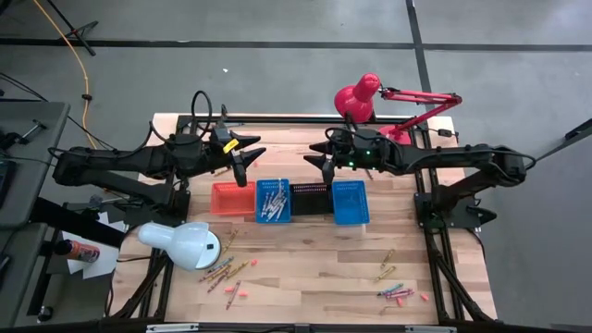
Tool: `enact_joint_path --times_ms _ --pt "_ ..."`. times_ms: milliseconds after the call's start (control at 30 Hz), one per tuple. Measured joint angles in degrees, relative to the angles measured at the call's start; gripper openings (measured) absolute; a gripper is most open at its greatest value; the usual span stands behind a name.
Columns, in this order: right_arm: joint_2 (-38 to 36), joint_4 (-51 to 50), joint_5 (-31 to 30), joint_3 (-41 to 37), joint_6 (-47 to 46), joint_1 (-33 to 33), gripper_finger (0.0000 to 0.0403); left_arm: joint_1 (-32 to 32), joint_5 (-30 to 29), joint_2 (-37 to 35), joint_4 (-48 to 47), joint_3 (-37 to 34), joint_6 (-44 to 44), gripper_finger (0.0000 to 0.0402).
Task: Sort crayons
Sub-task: Put the yellow crayon into the black bin
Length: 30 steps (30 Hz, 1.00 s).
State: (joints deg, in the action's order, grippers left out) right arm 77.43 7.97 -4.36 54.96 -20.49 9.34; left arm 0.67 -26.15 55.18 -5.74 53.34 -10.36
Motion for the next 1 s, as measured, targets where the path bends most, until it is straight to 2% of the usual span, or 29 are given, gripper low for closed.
enact_joint_path --times_ms 100,200,267,333,467,633,767,1000 --pt "0.0 0.01 0.04 0.0 -0.26 -0.02 0.0208 0.0 -1.6 0.0 -0.5 0.0 -0.91 0.0161" --pt "0.0 -0.02 0.05 0.0 -1.31 0.0 0.0208 -1.68 -11.68 0.76 -3.66 0.09 -9.21 0.0161" --pt "0.0 0.0 0.07 0.0 -1.55 0.0 0.0208 -6.05 -13.29 1.54 -10.48 0.47 -14.62 0.0157" --pt "0.0 -0.03 0.04 0.0 -1.55 0.0 0.0208 -12.49 -9.07 2.96 -18.71 1.8 -17.74 0.0151" --pt "0.0 -0.03 0.04 0.0 -1.74 0.0 0.0208 -26.01 3.44 8.78 -30.67 1.97 -20.88 0.0137" --pt "0.0 -0.61 0.07 0.0 -4.5 0.0 0.0208 -37.18 13.14 19.31 -34.05 1.13 -18.13 0.0129" --pt "0.0 -1.94 0.07 0.0 -6.78 -0.02 0.0208 -40.84 17.01 28.31 -33.04 0.9 -16.09 0.0129" --pt "0.0 -2.64 0.07 0.0 -9.52 -0.74 0.0208 -41.24 17.04 39.65 -31.15 0.89 -16.38 0.0129"
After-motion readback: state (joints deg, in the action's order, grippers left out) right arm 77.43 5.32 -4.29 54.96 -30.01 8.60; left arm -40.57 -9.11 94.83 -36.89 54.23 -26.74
